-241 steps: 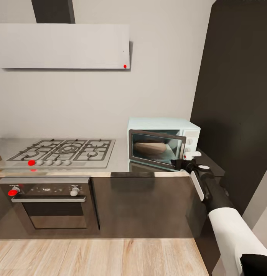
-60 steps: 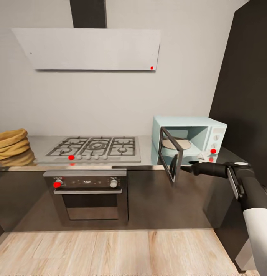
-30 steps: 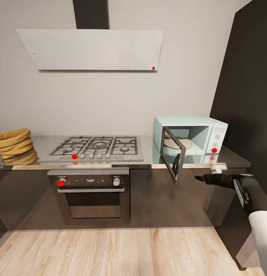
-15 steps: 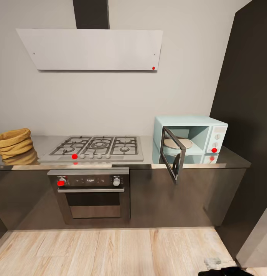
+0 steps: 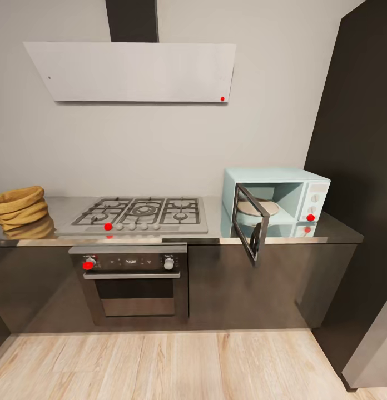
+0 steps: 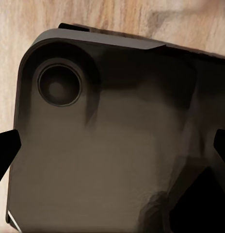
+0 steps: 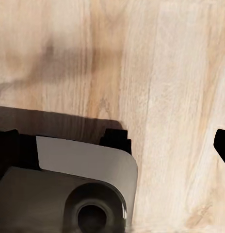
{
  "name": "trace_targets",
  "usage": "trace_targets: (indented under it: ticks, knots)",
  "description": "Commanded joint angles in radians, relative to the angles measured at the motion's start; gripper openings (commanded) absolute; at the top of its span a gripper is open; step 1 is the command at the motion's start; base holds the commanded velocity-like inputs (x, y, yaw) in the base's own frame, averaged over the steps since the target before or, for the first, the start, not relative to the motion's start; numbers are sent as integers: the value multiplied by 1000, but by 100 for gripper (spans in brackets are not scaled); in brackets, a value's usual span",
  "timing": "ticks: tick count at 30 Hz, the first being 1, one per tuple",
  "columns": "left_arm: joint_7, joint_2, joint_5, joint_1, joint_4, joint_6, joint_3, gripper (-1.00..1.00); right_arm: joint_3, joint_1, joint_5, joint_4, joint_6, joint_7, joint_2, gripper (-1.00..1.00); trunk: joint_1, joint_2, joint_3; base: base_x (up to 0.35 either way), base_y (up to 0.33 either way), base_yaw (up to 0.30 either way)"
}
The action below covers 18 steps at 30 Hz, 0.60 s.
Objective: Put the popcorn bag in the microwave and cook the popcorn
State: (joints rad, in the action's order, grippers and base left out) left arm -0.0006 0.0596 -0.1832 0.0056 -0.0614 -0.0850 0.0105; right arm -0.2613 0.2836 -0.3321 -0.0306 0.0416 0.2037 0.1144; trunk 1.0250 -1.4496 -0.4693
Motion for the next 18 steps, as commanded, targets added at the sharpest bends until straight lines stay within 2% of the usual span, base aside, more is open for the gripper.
trace_targets:
  ticks: [1, 4, 5, 8, 11, 15, 18]
  knots:
    - [0, 0, -7, 1, -2, -1, 0, 100, -10, -12, -6, -3, 4, -12, 0, 100, 0, 0, -1, 0, 0, 0]
    - [2, 0, -11, 1, -1, -2, 1, 100, -12, -38, 21, -3, 3, -60, 0, 100, 0, 0, -1, 0, 0, 11]
    - [2, 0, -23, 1, 0, -3, 1, 100, -12, -46, 36, -3, 2, -87, 0, 100, 0, 0, -1, 0, 0, 162]
    - [2, 0, -40, 1, 0, -4, 0, 100, -12, -52, 45, -4, 0, -129, -1, 100, 0, 0, -1, 0, 0, 228]
    - [4, 1, -43, 1, 0, -4, 0, 100, -12, -63, 45, -5, -9, -138, -3, 100, 0, 0, -1, 0, 0, 263]
    - [3, 2, -43, 1, 0, -4, 0, 100, -12, -67, 46, -3, -15, -141, -21, 100, 0, 0, -1, 0, 0, 268]
    - [2, 2, -42, 1, 0, -4, -1, 100, -12, -67, 46, -3, -15, -141, -22, 100, 0, 0, -1, 0, 0, 269]
